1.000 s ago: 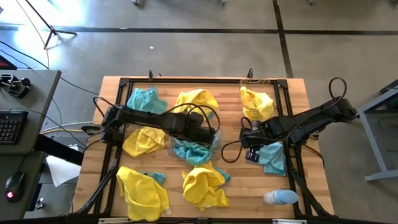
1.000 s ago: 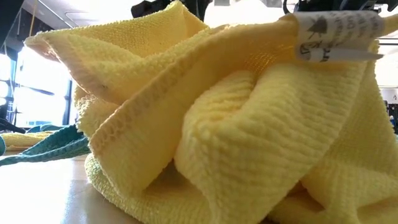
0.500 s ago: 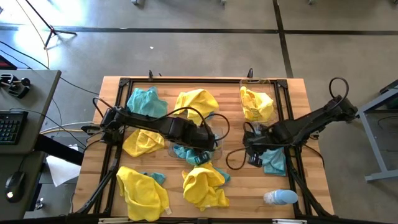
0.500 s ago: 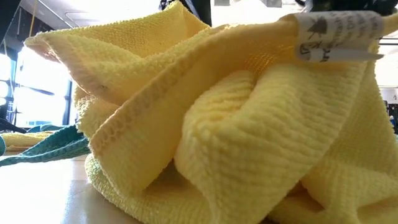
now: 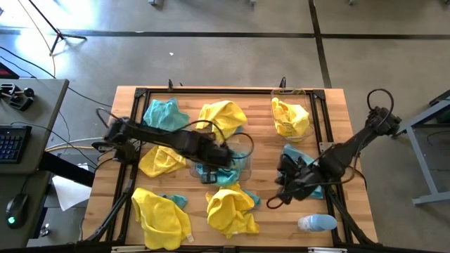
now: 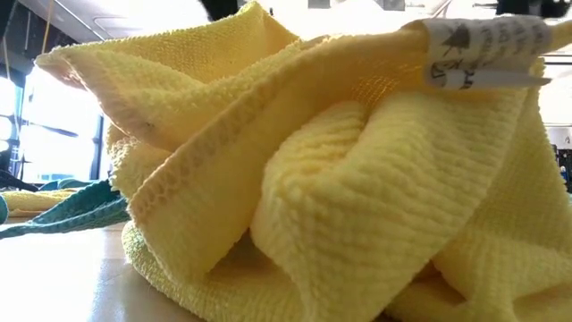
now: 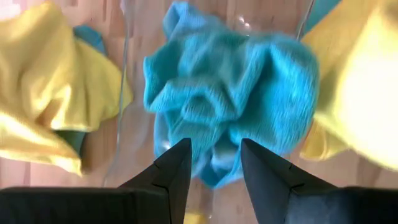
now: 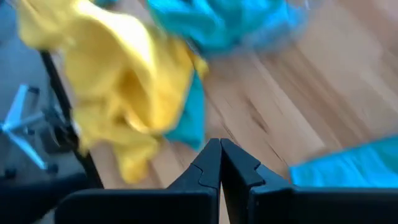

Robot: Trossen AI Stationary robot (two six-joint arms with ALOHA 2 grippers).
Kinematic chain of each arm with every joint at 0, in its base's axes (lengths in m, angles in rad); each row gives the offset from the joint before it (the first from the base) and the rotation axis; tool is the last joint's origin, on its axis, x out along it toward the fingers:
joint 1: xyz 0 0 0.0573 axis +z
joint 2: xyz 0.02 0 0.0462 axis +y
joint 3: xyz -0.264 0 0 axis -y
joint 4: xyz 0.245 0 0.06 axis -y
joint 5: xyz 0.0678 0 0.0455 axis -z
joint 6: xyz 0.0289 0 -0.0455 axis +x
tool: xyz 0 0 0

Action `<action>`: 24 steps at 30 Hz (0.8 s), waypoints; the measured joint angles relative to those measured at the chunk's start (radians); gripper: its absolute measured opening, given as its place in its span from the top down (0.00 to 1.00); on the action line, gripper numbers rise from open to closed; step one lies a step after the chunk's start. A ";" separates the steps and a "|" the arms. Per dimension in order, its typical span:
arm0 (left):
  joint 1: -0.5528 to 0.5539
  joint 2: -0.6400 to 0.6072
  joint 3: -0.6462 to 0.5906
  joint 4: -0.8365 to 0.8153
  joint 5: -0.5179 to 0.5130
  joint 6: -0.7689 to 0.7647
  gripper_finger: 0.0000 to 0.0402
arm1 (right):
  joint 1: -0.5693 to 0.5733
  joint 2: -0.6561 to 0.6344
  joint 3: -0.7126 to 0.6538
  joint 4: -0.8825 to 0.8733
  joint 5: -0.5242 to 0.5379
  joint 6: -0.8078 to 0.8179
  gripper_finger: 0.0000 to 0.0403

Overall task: Sort microfiber towel by color & place in baskets
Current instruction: Put the yellow towel into the top transparent bin

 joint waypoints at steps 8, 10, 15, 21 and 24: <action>0.000 -0.418 -0.453 0.223 0.002 -0.080 0.68 | -0.025 0.326 0.412 -0.094 0.039 -0.167 1.00; -0.007 -0.507 -0.535 0.259 0.002 -0.111 0.68 | -0.029 0.404 0.506 -0.120 0.005 -0.211 1.00; -0.028 -0.661 -0.671 0.285 0.005 -0.177 0.68 | -0.028 0.555 0.675 -0.175 -0.034 -0.257 1.00; -0.069 -0.744 -0.748 0.291 0.007 -0.230 0.68 | -0.031 0.670 0.748 -0.179 -0.034 -0.251 0.97; -0.089 -0.752 -0.762 0.304 0.008 -0.246 0.68 | -0.038 0.719 0.748 -0.206 -0.049 -0.212 0.92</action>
